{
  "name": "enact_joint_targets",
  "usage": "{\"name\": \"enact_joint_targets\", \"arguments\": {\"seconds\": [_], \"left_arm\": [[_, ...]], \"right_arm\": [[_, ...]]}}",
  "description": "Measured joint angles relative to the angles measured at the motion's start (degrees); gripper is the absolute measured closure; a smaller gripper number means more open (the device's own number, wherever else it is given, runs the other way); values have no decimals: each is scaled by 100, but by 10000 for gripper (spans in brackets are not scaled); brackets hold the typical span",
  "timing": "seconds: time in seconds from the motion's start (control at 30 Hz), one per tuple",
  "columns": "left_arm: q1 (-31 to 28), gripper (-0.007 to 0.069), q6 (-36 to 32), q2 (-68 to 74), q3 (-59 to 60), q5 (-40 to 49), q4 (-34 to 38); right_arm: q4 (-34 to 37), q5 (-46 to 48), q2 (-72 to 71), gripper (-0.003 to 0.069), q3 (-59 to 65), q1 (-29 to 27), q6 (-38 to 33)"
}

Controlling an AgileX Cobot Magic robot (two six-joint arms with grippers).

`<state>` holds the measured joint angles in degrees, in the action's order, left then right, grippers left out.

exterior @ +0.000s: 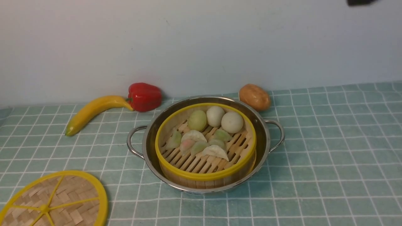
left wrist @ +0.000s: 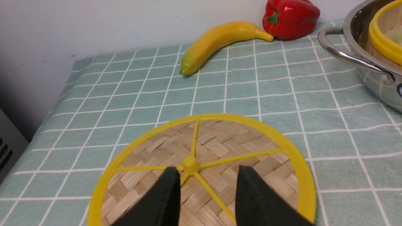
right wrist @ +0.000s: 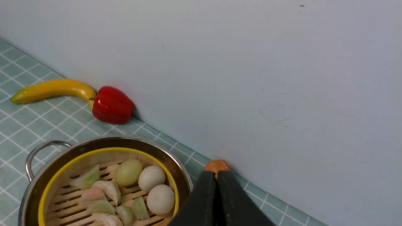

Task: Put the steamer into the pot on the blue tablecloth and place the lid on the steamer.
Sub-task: 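Grasp the bamboo steamer lid lying on the table by its centre knob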

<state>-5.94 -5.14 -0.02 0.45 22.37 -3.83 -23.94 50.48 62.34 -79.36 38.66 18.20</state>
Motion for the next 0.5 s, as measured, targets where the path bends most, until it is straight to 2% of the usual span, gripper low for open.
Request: {"name": "enact_joint_targets", "arguments": {"seconds": [0.13, 0.27, 0.4, 0.5], "left_arm": [[0, 382, 0, 0, 0, 0, 0], [0, 382, 0, 0, 0, 0, 0], [0, 382, 0, 0, 0, 0, 0], [0, 382, 0, 0, 0, 0, 0]], "right_arm": [[187, -1442, -1431, 625, 2130, -1265, 217], [321, -2368, -2759, 608, 3883, -2344, 258], [351, -3072, -4054, 591, 5400, -3143, 342], [356, -3458, -4685, 580, 6057, -3441, 368]]}}
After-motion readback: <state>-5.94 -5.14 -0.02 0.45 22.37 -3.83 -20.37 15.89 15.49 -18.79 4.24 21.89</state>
